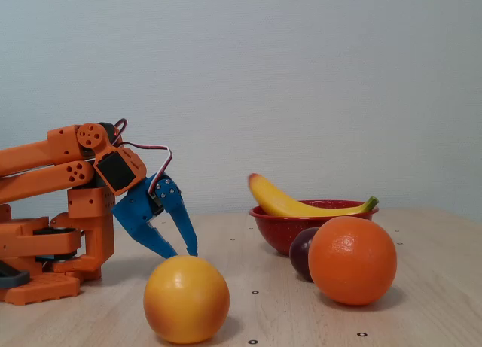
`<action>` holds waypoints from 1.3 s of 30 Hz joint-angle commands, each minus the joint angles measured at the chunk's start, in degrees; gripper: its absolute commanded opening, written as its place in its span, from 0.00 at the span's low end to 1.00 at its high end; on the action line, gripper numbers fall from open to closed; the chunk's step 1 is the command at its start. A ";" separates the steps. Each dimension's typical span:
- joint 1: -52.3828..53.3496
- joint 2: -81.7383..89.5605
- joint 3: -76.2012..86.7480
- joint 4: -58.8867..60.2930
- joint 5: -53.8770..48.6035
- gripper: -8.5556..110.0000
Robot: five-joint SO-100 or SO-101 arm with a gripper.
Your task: Put banana in the red bowl.
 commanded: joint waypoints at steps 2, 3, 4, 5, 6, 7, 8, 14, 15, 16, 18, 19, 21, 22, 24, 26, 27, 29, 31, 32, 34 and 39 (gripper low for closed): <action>-0.18 1.05 0.70 -1.76 1.05 0.07; -0.18 1.05 0.70 -1.76 1.05 0.07; -0.18 1.05 0.70 -1.76 0.97 0.07; -0.18 1.05 0.70 -1.76 0.97 0.07; -0.18 1.05 0.70 -1.76 1.14 0.07; -0.18 1.05 0.70 -1.76 1.23 0.07; -0.18 1.05 0.70 -1.76 1.32 0.07; -1.58 1.05 0.70 -1.76 -0.70 0.07; -1.58 1.05 0.70 -1.76 -0.79 0.07; -1.58 1.05 0.70 -1.76 -0.79 0.07; -1.58 1.05 0.70 -1.76 -0.79 0.07; -1.58 1.05 0.70 -1.76 -0.79 0.07; -1.58 1.05 0.70 -1.76 -0.79 0.07; -1.58 1.05 0.70 -1.76 -0.79 0.07; -1.58 1.05 0.70 -1.76 -0.79 0.07; -1.58 1.05 0.70 -1.76 -0.79 0.07; -1.58 1.05 0.70 -1.76 -0.79 0.07; -1.58 1.05 0.70 -1.76 -0.79 0.07; -1.58 1.05 0.70 -1.76 -0.79 0.07; -1.58 1.05 0.70 -1.76 -0.79 0.07; -1.58 1.05 0.70 -1.76 -0.79 0.07; -1.58 1.05 0.70 -1.76 -0.79 0.07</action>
